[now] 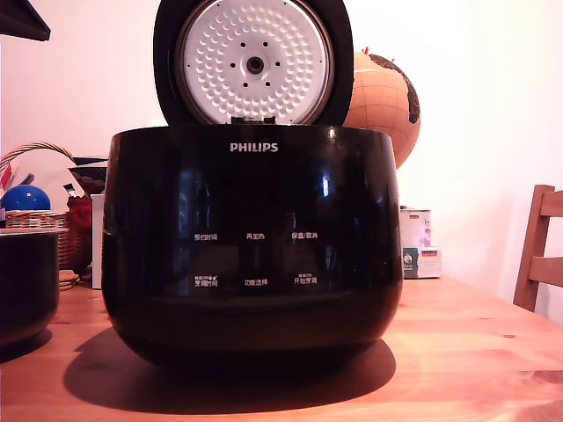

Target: Pick up the metallic pot next to the rice cooker

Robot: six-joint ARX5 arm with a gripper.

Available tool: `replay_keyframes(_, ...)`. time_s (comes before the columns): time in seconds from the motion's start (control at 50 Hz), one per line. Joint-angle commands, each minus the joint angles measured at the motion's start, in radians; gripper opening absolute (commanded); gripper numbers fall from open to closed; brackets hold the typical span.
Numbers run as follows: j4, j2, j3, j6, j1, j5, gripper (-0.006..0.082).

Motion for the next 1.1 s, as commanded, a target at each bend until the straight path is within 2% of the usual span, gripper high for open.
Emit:
replay_keyframes(0.0, 0.092, -0.003, -0.028, 0.001, 0.0, -0.002, -0.0021)
replay_keyframes(0.28, 0.1, -0.003, -0.028, 0.0, -0.002, 0.025, -0.0021)
replay_keyframes(0.46, 0.166, -0.003, -0.021, 0.001, 0.0, 0.024, -0.0021)
replay_keyframes(0.58, 0.108, -0.007, 0.024, 0.002, 0.017, 0.043, -0.0021)
replay_keyframes(0.74, -0.163, -0.009, 0.15, 0.04, 0.067, 0.166, -0.0021)
replay_keyframes(0.76, -0.208, -0.009, 0.173, 0.076, 0.072, 0.18, -0.0021)
replay_keyframes(0.84, -0.384, -0.008, 0.252, 0.113, 0.092, 0.219, -0.0021)
replay_keyframes(0.86, -0.429, -0.008, 0.27, 0.163, 0.097, 0.224, -0.0021)
replay_keyframes(0.9, -0.507, -0.008, 0.303, 0.163, 0.106, 0.229, -0.0021)
replay_keyframes(0.92, -0.544, -0.008, 0.318, 0.246, 0.11, 0.233, -0.0021)
replay_keyframes(0.96, -0.624, -0.008, 0.344, 0.246, 0.118, 0.234, -0.0021)
replay_keyframes(0.98, -0.657, -0.008, 0.355, 0.326, 0.121, 0.234, -0.0021)
replay_keyframes(1.08, -0.806, -0.008, 0.388, 0.421, 0.134, 0.234, -0.0021)
